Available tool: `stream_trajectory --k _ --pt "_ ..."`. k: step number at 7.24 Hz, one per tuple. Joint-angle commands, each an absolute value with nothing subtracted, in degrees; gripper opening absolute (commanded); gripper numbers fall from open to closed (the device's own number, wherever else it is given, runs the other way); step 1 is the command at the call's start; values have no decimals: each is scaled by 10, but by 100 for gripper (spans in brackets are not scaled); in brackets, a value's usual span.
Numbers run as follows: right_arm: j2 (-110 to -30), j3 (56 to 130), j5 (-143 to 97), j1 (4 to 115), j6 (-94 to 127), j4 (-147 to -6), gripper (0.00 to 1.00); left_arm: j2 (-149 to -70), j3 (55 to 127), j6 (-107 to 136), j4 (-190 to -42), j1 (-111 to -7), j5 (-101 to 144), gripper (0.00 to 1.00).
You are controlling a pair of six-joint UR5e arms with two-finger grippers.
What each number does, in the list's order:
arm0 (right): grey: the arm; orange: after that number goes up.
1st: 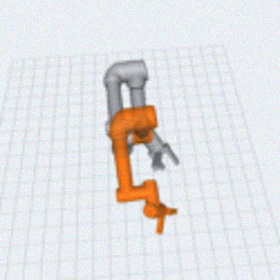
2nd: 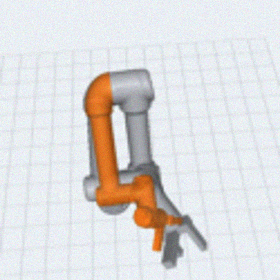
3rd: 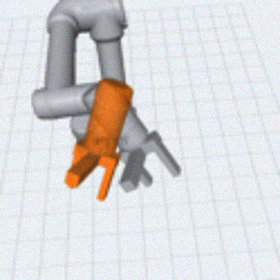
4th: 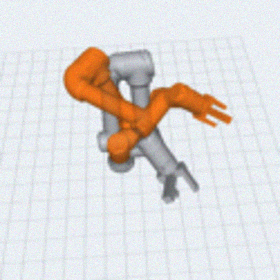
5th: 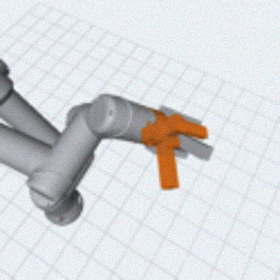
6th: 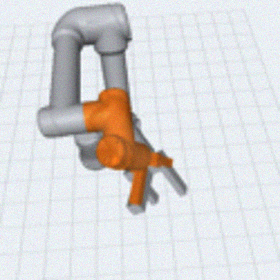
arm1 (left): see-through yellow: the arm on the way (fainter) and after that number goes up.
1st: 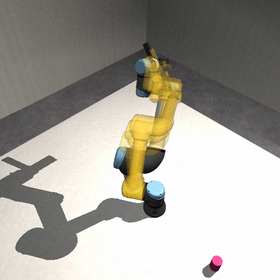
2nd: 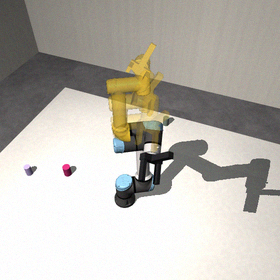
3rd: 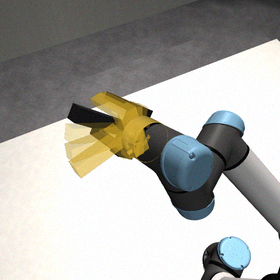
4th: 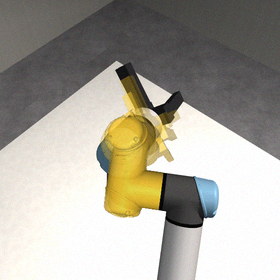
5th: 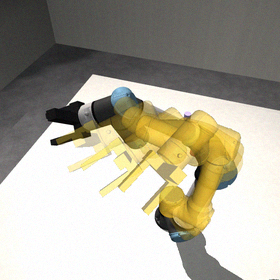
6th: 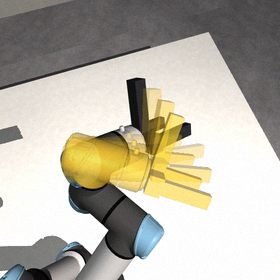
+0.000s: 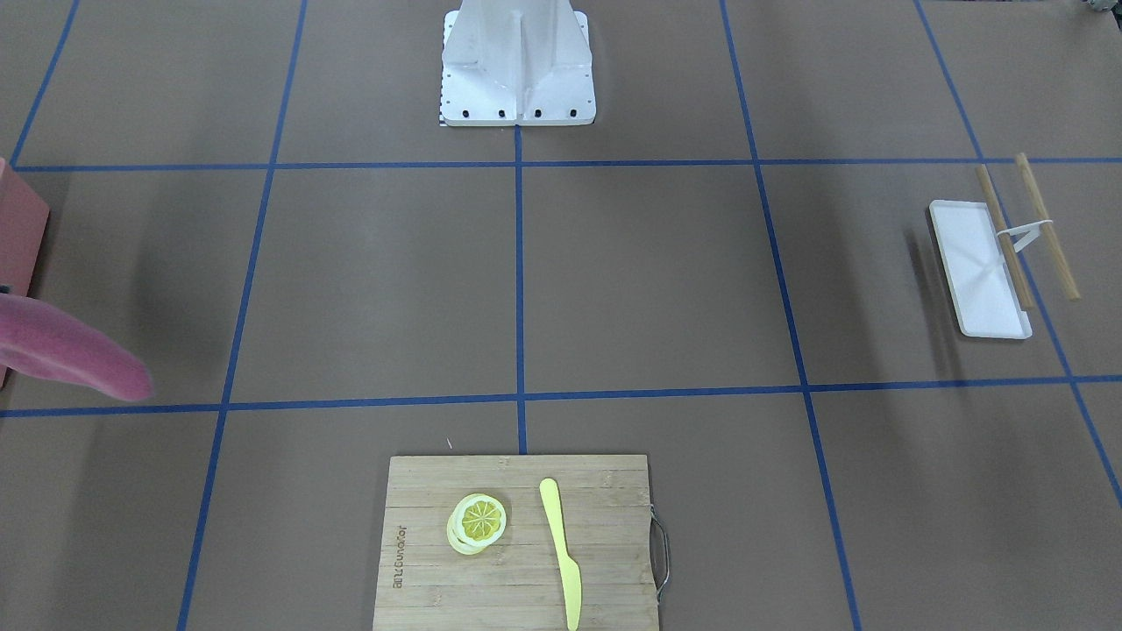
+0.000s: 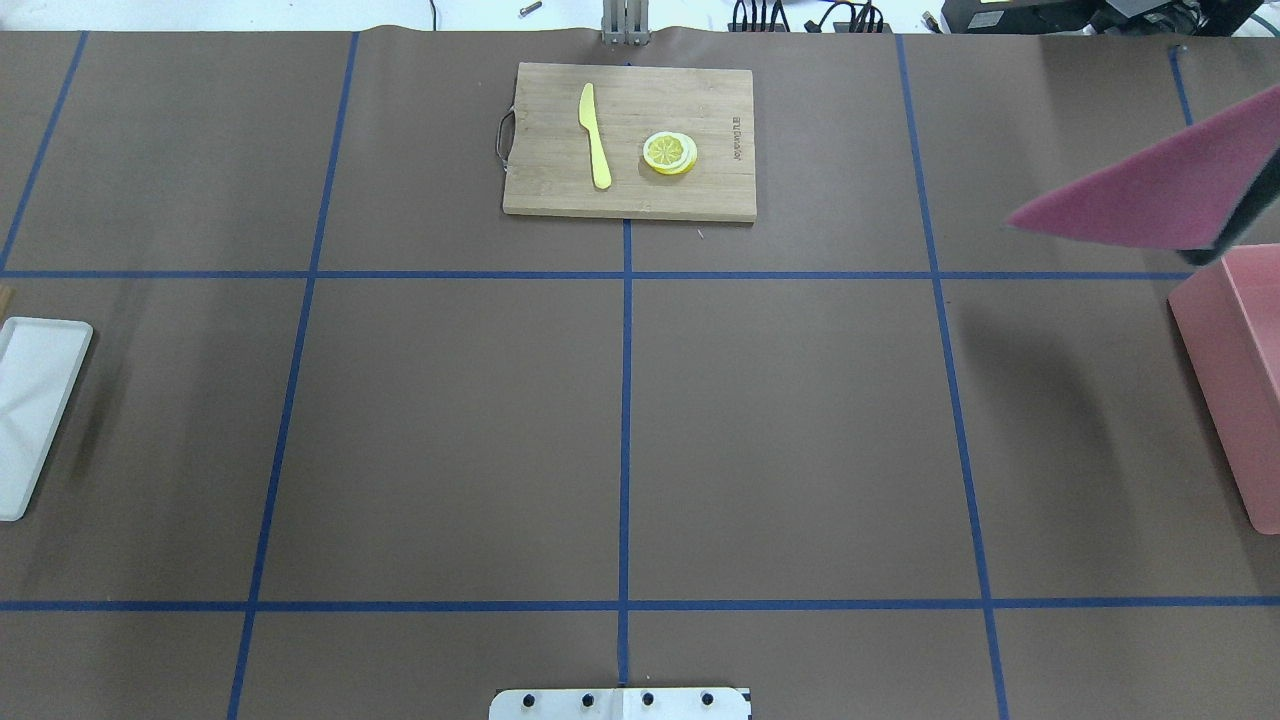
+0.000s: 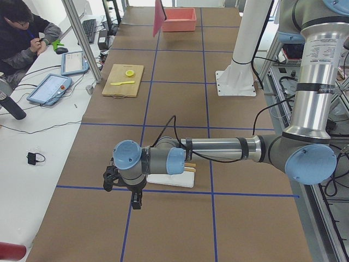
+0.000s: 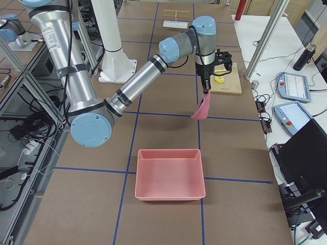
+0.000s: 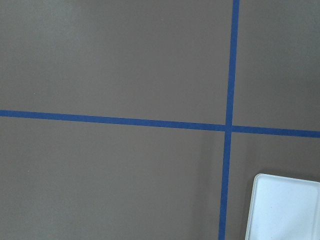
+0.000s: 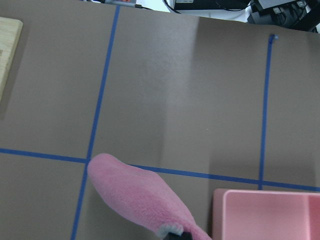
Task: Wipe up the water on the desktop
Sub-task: 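Lift the towel with the right gripper into the pink bin and release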
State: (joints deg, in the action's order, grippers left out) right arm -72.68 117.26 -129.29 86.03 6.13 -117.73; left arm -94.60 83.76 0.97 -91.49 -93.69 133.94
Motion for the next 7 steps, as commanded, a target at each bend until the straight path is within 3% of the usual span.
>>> stream_trajectory --k 1,3,7 --pt "-783 1174 -1285 949 -118 -1229 0 -946 838 9 -915 -937 1339 99" --pt "-840 1179 -1285 1010 -213 -1229 0 -945 838 9 -916 -937 1339 99" --pt "-922 1185 -1250 995 -277 -1220 0 -942 834 10 -928 -937 1339 99"
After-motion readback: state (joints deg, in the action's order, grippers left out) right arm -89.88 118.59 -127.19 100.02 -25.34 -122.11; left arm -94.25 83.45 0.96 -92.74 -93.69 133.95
